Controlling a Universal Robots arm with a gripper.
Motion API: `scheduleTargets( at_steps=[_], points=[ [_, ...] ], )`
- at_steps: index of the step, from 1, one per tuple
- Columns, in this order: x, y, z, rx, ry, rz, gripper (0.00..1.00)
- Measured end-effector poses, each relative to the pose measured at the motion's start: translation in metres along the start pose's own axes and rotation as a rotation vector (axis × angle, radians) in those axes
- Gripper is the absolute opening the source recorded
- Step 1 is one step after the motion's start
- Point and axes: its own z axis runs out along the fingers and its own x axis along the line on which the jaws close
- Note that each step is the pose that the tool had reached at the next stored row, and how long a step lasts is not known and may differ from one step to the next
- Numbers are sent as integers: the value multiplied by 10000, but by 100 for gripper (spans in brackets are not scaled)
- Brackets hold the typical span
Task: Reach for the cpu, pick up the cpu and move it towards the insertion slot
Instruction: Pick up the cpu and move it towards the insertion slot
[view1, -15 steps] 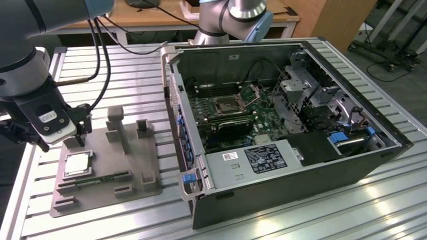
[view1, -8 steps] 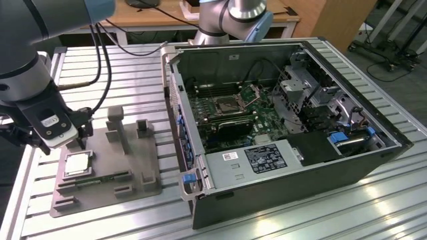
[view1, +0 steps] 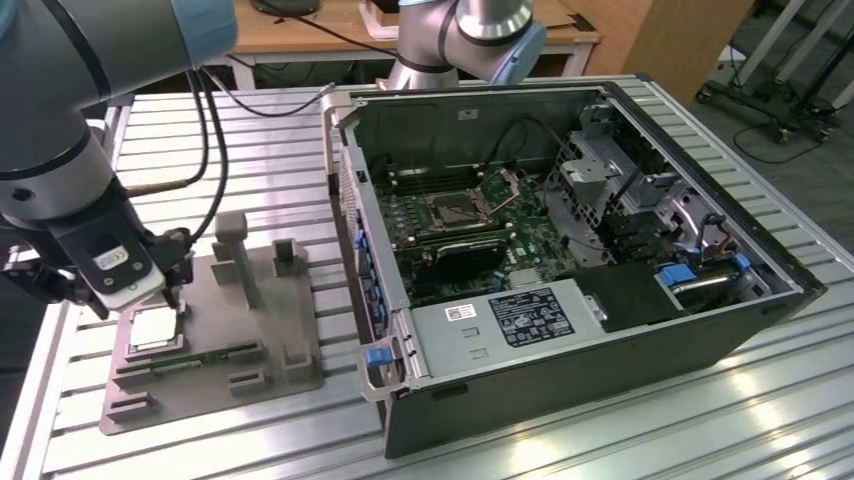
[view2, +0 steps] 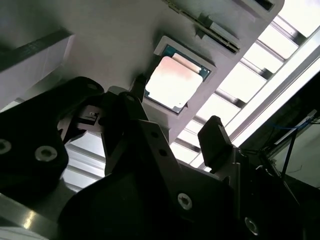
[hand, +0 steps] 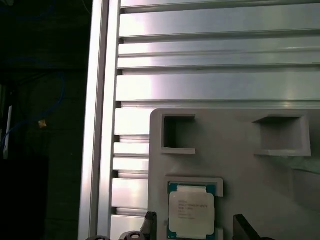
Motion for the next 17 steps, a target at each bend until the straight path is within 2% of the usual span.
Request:
scheduleTargets(
  at_steps=[17],
  points=[
    [-3, -35, 304, 1, 2, 12, 69]
  ],
)
